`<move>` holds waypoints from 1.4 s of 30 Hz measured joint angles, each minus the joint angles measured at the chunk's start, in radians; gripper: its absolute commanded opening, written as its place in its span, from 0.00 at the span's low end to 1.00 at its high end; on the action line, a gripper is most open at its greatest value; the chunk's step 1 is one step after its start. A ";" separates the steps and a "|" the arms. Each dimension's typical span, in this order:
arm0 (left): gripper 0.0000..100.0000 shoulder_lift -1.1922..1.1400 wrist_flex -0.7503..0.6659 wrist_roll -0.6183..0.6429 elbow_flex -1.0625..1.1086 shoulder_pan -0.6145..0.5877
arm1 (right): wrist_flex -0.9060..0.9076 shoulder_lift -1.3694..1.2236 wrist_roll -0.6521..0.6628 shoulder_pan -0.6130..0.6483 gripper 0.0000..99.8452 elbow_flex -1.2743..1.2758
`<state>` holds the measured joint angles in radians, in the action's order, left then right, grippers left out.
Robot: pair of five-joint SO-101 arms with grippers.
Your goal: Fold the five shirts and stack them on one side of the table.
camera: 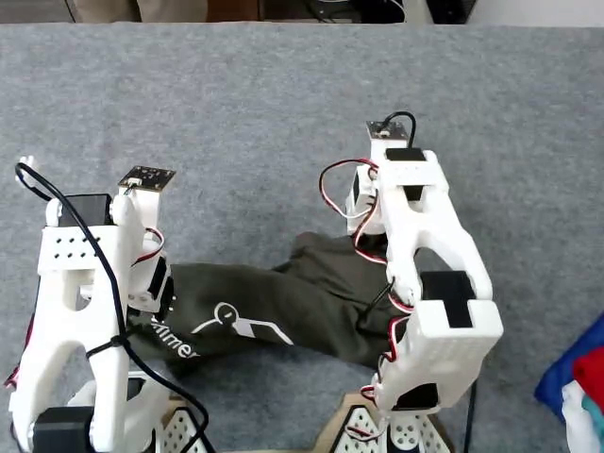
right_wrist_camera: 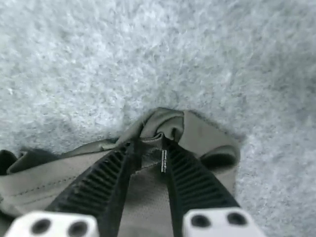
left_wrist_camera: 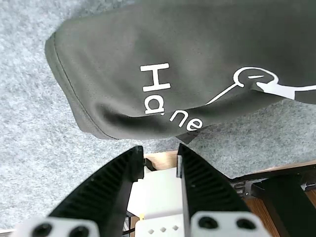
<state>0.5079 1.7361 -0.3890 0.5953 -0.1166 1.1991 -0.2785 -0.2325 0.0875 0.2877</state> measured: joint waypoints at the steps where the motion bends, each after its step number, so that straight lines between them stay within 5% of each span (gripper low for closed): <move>1: 0.12 0.000 0.000 0.000 0.000 0.000 | 0.000 0.000 0.008 0.000 0.09 0.000; 42: 0.13 0.000 0.000 0.000 0.000 0.000 | 0.006 -0.018 0.060 -0.003 0.00 -0.034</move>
<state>0.5079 1.7361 -0.3890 0.5953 -0.1166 1.2052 -0.2969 -0.1726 0.0844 0.2539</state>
